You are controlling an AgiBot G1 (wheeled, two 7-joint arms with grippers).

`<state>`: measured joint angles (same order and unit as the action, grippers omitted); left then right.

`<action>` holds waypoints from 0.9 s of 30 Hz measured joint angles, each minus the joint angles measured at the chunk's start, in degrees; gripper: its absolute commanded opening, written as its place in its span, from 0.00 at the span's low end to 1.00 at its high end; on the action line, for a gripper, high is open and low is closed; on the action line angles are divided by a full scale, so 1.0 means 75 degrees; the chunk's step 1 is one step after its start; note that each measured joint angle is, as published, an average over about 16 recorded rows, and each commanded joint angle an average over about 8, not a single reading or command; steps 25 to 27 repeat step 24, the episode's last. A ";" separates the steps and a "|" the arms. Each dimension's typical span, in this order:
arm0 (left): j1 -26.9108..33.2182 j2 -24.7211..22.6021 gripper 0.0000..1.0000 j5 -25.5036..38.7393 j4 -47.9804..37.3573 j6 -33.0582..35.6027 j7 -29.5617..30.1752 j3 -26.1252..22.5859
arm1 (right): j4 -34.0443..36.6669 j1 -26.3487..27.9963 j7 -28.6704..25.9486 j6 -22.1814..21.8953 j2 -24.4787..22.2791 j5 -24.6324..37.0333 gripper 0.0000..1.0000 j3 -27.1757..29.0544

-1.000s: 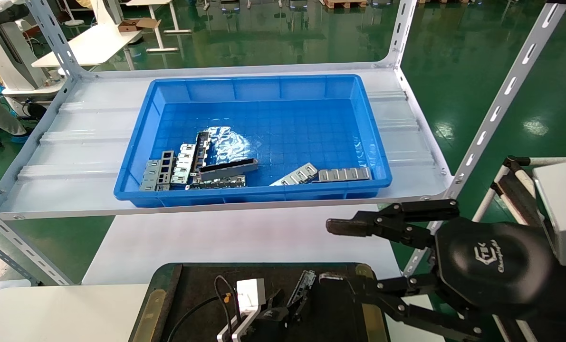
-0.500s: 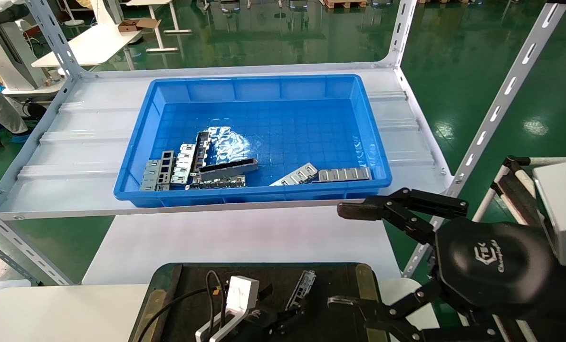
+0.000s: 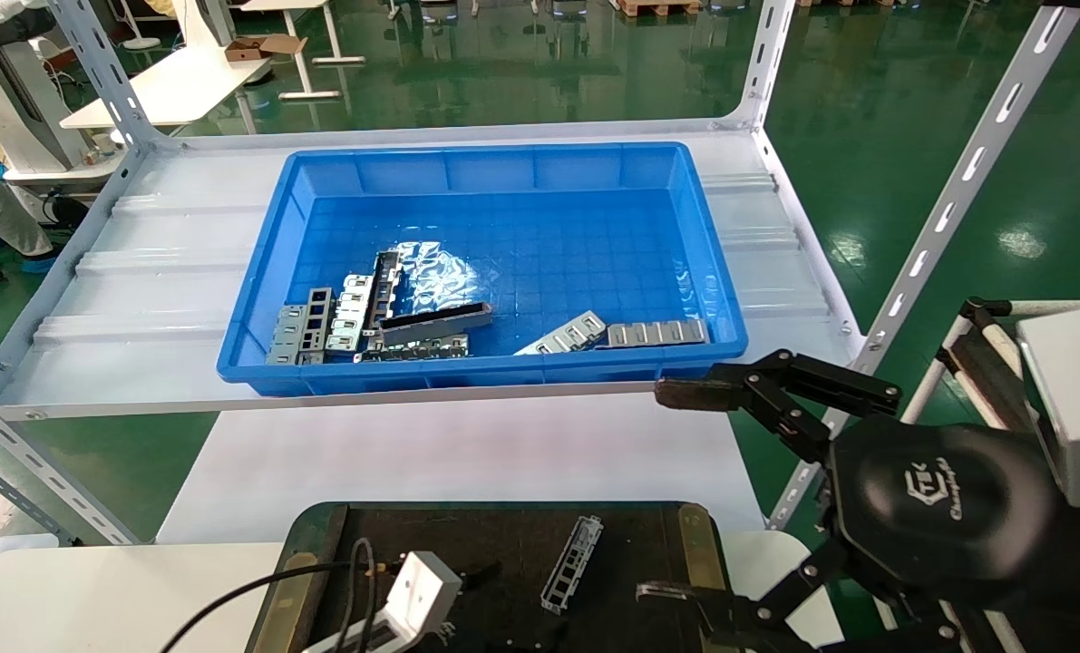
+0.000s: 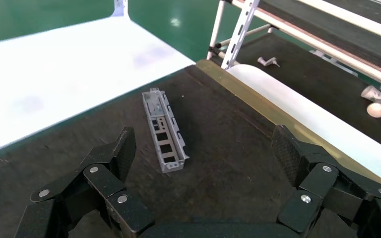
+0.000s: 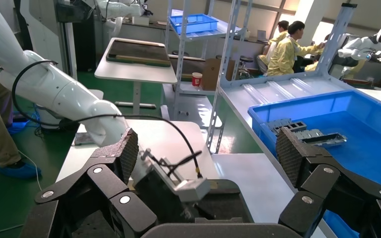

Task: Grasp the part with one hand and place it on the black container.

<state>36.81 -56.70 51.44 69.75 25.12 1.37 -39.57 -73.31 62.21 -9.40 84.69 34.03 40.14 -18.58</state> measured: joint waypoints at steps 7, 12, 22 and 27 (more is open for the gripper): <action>0.0007 0.0359 1.00 -0.0440 -0.0502 0.1590 -0.1193 0.0716 | 0.0000 0.0000 0.0001 -0.0001 -0.0001 -0.0001 1.00 -0.0002; 0.0148 0.0600 1.00 -0.0653 -0.0930 0.2596 -0.1851 0.1023 | 0.0000 0.0001 0.0001 -0.0001 -0.0001 -0.0002 1.00 -0.0003; 0.0546 0.0923 1.00 -0.0769 -0.1488 0.3718 -0.2355 0.1199 | 0.0000 0.0001 0.0002 -0.0002 -0.0002 -0.0003 1.00 -0.0005; 0.0613 0.0958 1.00 -0.0763 -0.1550 0.3829 -0.2389 0.1203 | 0.0000 0.0001 0.0002 -0.0002 -0.0002 -0.0003 1.00 -0.0005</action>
